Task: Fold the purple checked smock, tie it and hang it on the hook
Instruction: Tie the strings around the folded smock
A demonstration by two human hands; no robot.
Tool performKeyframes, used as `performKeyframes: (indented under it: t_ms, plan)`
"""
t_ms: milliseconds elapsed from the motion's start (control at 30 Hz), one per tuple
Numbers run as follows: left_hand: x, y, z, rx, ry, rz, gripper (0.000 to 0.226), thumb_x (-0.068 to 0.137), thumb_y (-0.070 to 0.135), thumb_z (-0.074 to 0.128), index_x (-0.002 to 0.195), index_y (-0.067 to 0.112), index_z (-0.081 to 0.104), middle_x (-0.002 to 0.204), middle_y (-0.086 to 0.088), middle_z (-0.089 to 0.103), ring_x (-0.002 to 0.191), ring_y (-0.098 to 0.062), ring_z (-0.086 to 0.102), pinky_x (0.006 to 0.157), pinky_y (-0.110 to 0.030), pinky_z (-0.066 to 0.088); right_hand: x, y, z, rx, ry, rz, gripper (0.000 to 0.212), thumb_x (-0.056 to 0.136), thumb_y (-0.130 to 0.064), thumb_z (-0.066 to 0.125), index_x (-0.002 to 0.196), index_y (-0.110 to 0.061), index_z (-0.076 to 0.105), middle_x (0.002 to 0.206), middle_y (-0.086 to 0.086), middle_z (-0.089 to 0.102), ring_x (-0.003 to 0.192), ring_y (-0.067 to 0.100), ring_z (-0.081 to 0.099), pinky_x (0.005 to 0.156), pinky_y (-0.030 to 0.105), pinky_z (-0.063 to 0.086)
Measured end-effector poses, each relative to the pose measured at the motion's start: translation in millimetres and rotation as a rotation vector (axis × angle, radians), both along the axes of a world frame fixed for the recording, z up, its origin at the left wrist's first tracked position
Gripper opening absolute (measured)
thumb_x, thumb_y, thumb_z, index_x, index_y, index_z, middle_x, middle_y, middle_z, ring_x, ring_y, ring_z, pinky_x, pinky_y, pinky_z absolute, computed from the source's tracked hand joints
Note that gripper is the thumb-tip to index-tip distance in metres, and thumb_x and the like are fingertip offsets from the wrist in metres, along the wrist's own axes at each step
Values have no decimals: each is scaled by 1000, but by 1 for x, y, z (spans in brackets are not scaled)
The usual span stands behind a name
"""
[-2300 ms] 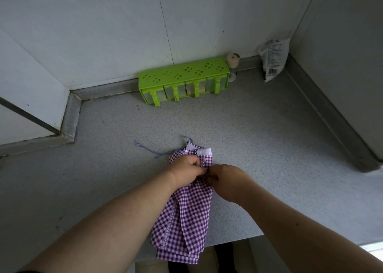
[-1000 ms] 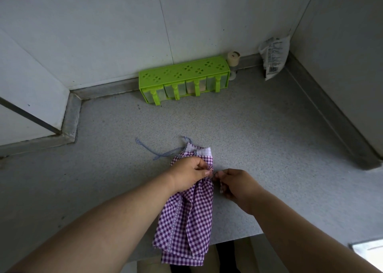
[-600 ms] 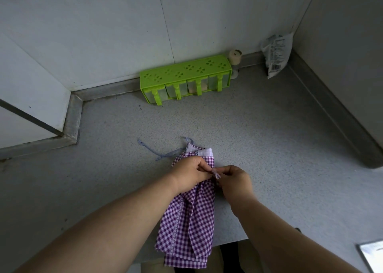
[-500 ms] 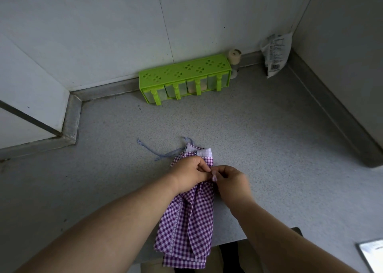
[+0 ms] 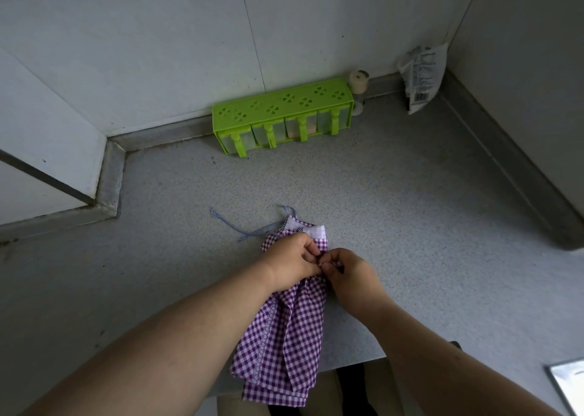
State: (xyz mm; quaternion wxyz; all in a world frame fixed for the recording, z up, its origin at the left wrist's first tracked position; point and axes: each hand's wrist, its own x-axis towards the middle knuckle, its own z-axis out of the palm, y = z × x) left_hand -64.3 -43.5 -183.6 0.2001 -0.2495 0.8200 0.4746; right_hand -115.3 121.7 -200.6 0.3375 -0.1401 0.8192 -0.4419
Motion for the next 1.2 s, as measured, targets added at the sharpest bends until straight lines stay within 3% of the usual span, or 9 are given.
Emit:
performKeyframes:
  t_ms: [200, 400, 500, 633, 767, 867, 1000, 1100, 1200]
  plan:
    - [-2, 1, 1, -42, -7, -46, 23, 93, 15, 77, 101, 32, 64, 98, 5, 76, 94, -9, 72, 94, -28, 57, -1, 8, -2, -40, 197, 126, 13, 96, -16, 64, 92, -28, 67, 99, -14, 61, 91, -1, 58, 78, 14, 45]
    - [-2, 3, 1, -68, 5, -51, 18, 97, 20, 72, 100, 37, 69, 97, 7, 78, 93, -7, 73, 95, -29, 58, -7, 13, -3, 17, 434, 339, 8, 94, -16, 68, 97, -20, 73, 96, -8, 65, 85, 6, 58, 73, 11, 41]
    - [-1, 3, 0, -57, 5, -56, 21, 96, 18, 72, 96, 39, 69, 95, 11, 77, 92, -2, 73, 98, -28, 58, -5, 10, -4, 69, 404, 235, 6, 92, -22, 69, 97, -21, 71, 94, -8, 65, 80, 5, 58, 66, 11, 42]
    - [-1, 6, 1, -97, 6, -87, 18, 97, 15, 69, 109, 27, 75, 92, 17, 73, 90, 1, 69, 91, -18, 54, -3, 3, -7, 160, 425, 183, 9, 91, -23, 65, 99, -20, 68, 93, -5, 63, 76, 10, 57, 58, 12, 40]
    - [-3, 5, 8, -111, -17, -125, 23, 96, 14, 64, 111, 24, 78, 94, 11, 76, 92, -6, 72, 89, -23, 55, 1, -2, -9, 155, 491, 153, 10, 92, -23, 62, 99, -17, 65, 94, -1, 63, 77, 17, 58, 65, 32, 50]
    - [-4, 1, 9, -115, -28, -133, 26, 101, 17, 60, 116, 27, 78, 106, 8, 78, 95, -8, 72, 92, -24, 56, 4, 3, -11, 83, 525, 151, 5, 92, -17, 63, 97, -15, 66, 93, -1, 63, 78, 17, 57, 68, 31, 49]
    - [-3, -2, 5, -24, -43, -130, 16, 99, 18, 69, 109, 27, 77, 89, 8, 77, 82, -8, 75, 81, -23, 61, 4, 8, -14, 43, 562, 170, 3, 93, -15, 66, 94, -13, 67, 92, 1, 65, 78, 19, 60, 70, 36, 53]
    - [-5, -3, 3, -64, -52, -160, 11, 98, 18, 71, 106, 23, 76, 91, 6, 77, 84, -10, 76, 83, -24, 61, 2, 10, -12, 38, 518, 149, 6, 95, -19, 65, 96, -14, 66, 93, -1, 63, 80, 16, 57, 70, 29, 49]
    - [-6, -2, 5, -131, -69, -218, 13, 96, 19, 72, 106, 26, 75, 90, 11, 74, 86, -9, 73, 83, -23, 56, 2, 11, -12, 40, 486, 125, 8, 96, -23, 65, 98, -16, 65, 93, -3, 63, 81, 15, 57, 70, 30, 49]
